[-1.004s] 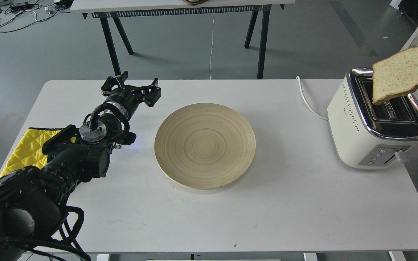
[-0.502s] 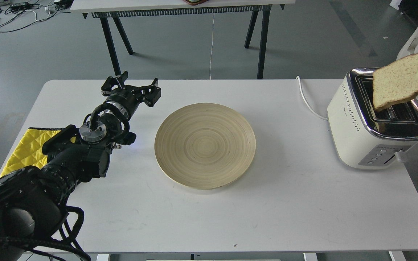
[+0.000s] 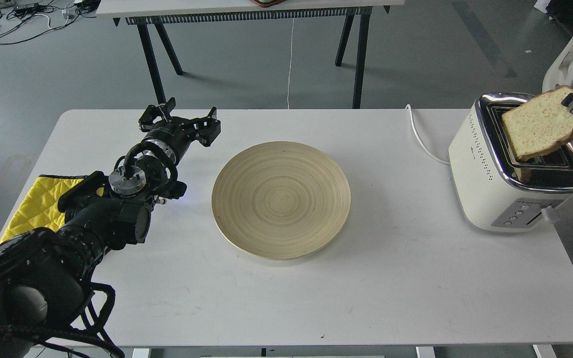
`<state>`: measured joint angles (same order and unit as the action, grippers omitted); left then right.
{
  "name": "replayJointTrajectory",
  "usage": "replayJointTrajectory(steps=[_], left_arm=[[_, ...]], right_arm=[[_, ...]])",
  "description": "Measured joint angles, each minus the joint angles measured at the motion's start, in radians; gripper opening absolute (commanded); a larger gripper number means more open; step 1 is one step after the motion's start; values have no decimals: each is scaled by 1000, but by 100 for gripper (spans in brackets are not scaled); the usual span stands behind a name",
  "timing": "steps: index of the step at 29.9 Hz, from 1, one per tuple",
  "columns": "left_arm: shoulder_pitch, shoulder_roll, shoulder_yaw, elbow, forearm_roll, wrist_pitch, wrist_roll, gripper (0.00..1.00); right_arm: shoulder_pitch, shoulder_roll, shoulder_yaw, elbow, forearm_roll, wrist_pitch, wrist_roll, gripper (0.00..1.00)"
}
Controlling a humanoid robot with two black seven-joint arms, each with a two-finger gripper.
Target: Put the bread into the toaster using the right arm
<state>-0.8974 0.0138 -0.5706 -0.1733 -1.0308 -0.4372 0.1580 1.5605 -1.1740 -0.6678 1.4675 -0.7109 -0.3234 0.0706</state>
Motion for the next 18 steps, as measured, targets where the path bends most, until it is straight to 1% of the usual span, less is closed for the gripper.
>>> replayJointTrajectory(steps=[3,6,7,8,10,11,12,18], left_arm=[[0,0,0,0,0,0,0,100],[0,0,0,0,0,0,0,100],[0,0,0,0,0,0,0,100],[0,0,0,0,0,0,0,100],[0,0,0,0,0,0,0,100],[0,0,0,0,0,0,0,100],[0,0,0,0,0,0,0,100],[0,0,0,0,0,0,0,100]], right_arm=[[-14,11,1,-1,3,-10,0,22],[-30,29,5,-2,8,-32,0,49],[-34,35,7,-2,10,-40,0,62],[-38,42,8,-3,12,-49,0,69],[-44,53,13,-6,15,-66,0,81],[-45,58,15,-7,15,-73,0,95],[-45,62,17,-7,16,-77,0,100],[-34,89,44,-2,60,-80,-1,100]])
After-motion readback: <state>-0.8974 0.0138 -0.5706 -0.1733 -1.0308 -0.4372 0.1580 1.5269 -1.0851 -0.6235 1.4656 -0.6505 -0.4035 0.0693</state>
